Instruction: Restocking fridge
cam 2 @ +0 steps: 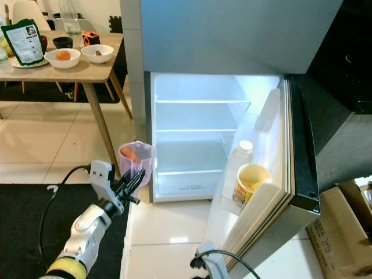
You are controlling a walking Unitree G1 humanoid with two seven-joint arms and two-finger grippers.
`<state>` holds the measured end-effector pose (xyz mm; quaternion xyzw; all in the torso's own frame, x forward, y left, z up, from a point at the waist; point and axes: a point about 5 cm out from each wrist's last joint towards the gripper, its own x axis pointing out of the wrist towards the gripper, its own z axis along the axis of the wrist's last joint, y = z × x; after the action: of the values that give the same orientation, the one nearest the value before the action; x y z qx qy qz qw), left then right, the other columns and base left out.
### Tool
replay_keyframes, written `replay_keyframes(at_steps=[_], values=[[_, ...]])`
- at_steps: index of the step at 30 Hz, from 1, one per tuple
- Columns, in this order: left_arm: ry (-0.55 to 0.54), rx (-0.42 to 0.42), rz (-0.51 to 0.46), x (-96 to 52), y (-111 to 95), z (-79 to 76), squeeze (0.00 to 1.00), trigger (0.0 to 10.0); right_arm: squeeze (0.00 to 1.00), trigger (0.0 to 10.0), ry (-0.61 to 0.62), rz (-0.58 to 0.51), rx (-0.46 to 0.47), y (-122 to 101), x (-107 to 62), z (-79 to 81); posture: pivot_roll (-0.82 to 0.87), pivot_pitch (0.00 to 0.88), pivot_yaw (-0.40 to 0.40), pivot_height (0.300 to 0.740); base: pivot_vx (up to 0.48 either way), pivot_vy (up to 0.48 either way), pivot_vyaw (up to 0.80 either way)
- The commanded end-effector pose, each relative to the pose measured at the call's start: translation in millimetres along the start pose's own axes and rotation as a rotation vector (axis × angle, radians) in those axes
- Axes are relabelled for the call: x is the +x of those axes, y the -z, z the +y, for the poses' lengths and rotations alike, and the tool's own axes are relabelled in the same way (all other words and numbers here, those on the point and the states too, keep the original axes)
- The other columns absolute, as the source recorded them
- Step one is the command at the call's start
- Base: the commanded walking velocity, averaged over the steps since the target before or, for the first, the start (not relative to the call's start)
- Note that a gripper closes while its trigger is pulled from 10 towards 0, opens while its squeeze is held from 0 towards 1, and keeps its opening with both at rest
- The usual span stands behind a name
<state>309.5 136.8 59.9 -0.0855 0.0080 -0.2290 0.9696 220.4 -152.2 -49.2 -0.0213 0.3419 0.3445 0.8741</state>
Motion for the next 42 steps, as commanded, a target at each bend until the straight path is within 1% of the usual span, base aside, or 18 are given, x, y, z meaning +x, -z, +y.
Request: replay_keyframes(at_steps=[1, 4, 6, 8, 10, 11, 12, 15, 17, 23, 26, 31, 33, 36, 38, 39, 40, 42], values=[[-0.048, 0.026, 0.032, -7.6, 7.4, 7.8, 0.0, 10.0, 0.0, 10.0, 0.086, -0.049, -0.019, -10.9, -0.7, -9.1, -0.06, 0.078, -0.049, 0.74, 0.0, 0.0, 0.0], [-0.097, 0.024, 0.062, -14.0, 15.3, 13.3, 0.0, 10.0, 0.0, 10.0, 0.217, -0.094, -0.059, -28.7, -0.8, -22.4, -0.06, 0.072, -0.054, 0.74, 0.0, 0.0, 0.0], [-0.101, 0.025, 0.067, -14.8, 16.4, 13.7, 0.0, 10.0, 0.0, 10.0, 0.239, -0.092, -0.08, -31.0, -1.1, -24.5, -0.06, 0.072, -0.054, 0.74, 0.0, 0.0, 0.0], [-0.111, 0.03, 0.07, -15.4, 17.7, 14.2, 0.0, 10.0, 0.0, 10.0, 0.295, -0.056, -0.154, -31.6, -4.2, -30.9, -0.05, 0.075, -0.052, 0.74, 0.0, 0.0, 0.0], [-0.115, 0.032, 0.07, -15.4, 18.2, 14.3, 0.0, 10.0, 0.0, 10.0, 0.345, -0.042, -0.163, -31.3, -7.6, -36.8, -0.05, 0.073, -0.053, 0.74, 0.0, 0.0, 0.0], [-0.121, 0.037, 0.072, -15.5, 19.2, 14.4, 0.0, 10.0, 0.0, 10.0, 0.419, -0.011, -0.195, -30.2, -13.8, -46.2, -0.06, 0.075, -0.054, 0.74, 0.0, 0.0, 0.0], [-0.121, 0.037, 0.072, -15.5, 19.2, 14.4, 0.0, 10.0, 0.0, 10.0, 0.419, -0.011, -0.195, -30.2, -13.8, -46.2, -0.06, 0.075, -0.054, 0.74, 0.0, 0.0, 0.0], [-0.125, 0.045, 0.072, -15.3, 20.5, 13.9, 0.0, 10.0, 0.0, 10.0, 0.545, 0.069, -0.308, -26.2, -25.6, -61.0, -0.06, 0.076, -0.055, 0.74, 0.0, 0.0, 0.0], [-0.126, 0.049, 0.073, -14.9, 21.3, 13.2, 0.0, 10.0, 0.0, 10.0, 0.605, 0.104, -0.349, -23.3, -32.4, -68.2, -0.06, 0.075, -0.057, 0.74, 0.0, 0.0, 0.0], [-0.126, 0.049, 0.074, -14.5, 22.7, 11.6, 0.0, 10.0, 0.0, 10.0, 0.677, 0.161, -0.363, -14.0, -46.4, -79.4, -0.06, 0.079, -0.058, 0.74, 0.0, 0.0, 0.0], [-0.121, 0.051, 0.076, -14.2, 24.0, 9.8, 0.0, 10.0, 0.0, 10.0, 0.749, 0.226, -0.373, -4.1, -61.2, -89.8, -0.06, 0.075, -0.058, 0.74, 0.0, 0.0, 0.0], [-0.117, 0.053, 0.075, -13.7, 24.0, 8.8, 0.0, 10.0, 0.0, 10.0, 0.778, 0.254, -0.372, 0.9, -68.1, -93.8, -0.05, 0.076, -0.058, 0.74, 0.0, 0.0, 0.0], [-0.107, 0.059, 0.078, -13.1, 24.7, 7.2, 0.0, 10.0, 0.0, 10.0, 0.807, 0.305, -0.365, 12.6, -76.6, -95.7, -0.05, 0.065, -0.06, 0.74, 0.0, 0.0, 0.0], [-0.105, 0.062, 0.08, -13.1, 25.2, 6.7, 0.0, 10.0, 0.0, 10.0, 0.814, 0.329, -0.364, 18.6, -79.0, -94.8, -0.05, 0.064, -0.06, 0.74, 0.0, 0.0, 0.0], [-0.106, 0.066, 0.084, -13.2, 26.0, 6.6, 0.0, 10.0, 0.0, 10.0, 0.806, 0.359, -0.355, 26.7, -79.4, -91.3, -0.05, 0.059, -0.062, 0.74, 0.0, 0.0, 0.0], [-0.111, 0.068, 0.087, -13.4, 26.7, 6.6, 0.0, 10.0, 0.0, 10.0, 0.761, 0.408, -0.326, 44.6, -76.6, -79.2, -0.05, 0.059, -0.062, 0.74, 0.0, 0.0, 0.0], [-0.111, 0.068, 0.087, -13.4, 26.7, 6.6, 0.0, 10.0, 0.0, 10.0, 0.761, 0.408, -0.326, 44.6, -76.6, -79.2, -0.05, 0.059, -0.062, 0.74, 0.0, 0.0, 0.0], [-0.112, 0.069, 0.086, -13.5, 26.9, 6.3, 0.0, 10.0, 0.0, 10.0, 0.711, 0.422, -0.309, 56.3, -71.6, -66.9, -0.05, 0.063, -0.061, 0.74, 0.0, 0.0, 0.0]])
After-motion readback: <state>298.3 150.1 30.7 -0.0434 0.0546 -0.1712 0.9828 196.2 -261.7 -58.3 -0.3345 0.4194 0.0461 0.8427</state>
